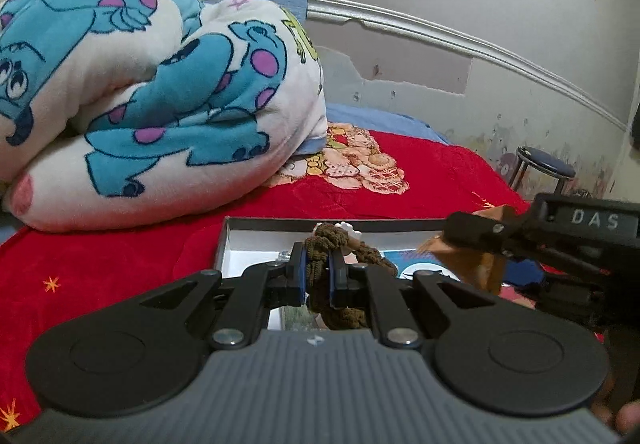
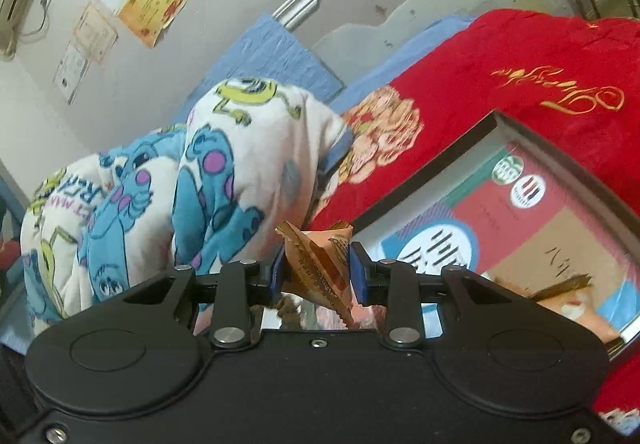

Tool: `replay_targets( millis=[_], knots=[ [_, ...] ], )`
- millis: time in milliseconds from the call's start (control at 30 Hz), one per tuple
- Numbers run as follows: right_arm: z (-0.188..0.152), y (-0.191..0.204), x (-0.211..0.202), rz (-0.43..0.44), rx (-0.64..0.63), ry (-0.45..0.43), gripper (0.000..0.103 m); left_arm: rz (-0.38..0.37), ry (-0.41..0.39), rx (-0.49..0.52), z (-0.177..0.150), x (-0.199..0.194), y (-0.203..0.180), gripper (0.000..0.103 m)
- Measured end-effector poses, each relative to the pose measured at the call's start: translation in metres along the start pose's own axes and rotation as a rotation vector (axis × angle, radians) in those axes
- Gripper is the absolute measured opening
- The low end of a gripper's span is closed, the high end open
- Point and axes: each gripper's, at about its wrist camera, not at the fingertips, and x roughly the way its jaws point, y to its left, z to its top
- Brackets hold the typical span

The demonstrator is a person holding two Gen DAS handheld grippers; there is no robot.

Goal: Organize objects
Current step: 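Carry both held items over the box lid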

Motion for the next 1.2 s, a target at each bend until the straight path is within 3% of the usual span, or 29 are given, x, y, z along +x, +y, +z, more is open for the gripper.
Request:
replay_targets(
  millis=[300, 533, 833, 1200],
  knots=[
    [-0.013, 0.005, 0.012, -0.044, -0.058, 0.046, 0.032, -0.03, 0.056, -0.043, -0.008, 0.01, 0.007, 0.015],
    [-0.012, -0.004, 0.017, -0.047, -0.003, 0.083, 0.032, -0.075, 0.077, -0.128, -0.006, 0.012, 0.018, 0.015],
    [-0.018, -0.008, 0.026, -0.095, -0.01, 0.124, 0.032, -0.04, 0.104, -0.065, -0.017, 0.021, 0.005, 0.015],
    [-0.033, 0.011, 0.036, -0.238, -0.125, 0.154, 0.032, -0.027, 0.138, -0.054, -0.021, 0.026, 0.004, 0.016]
  ],
)
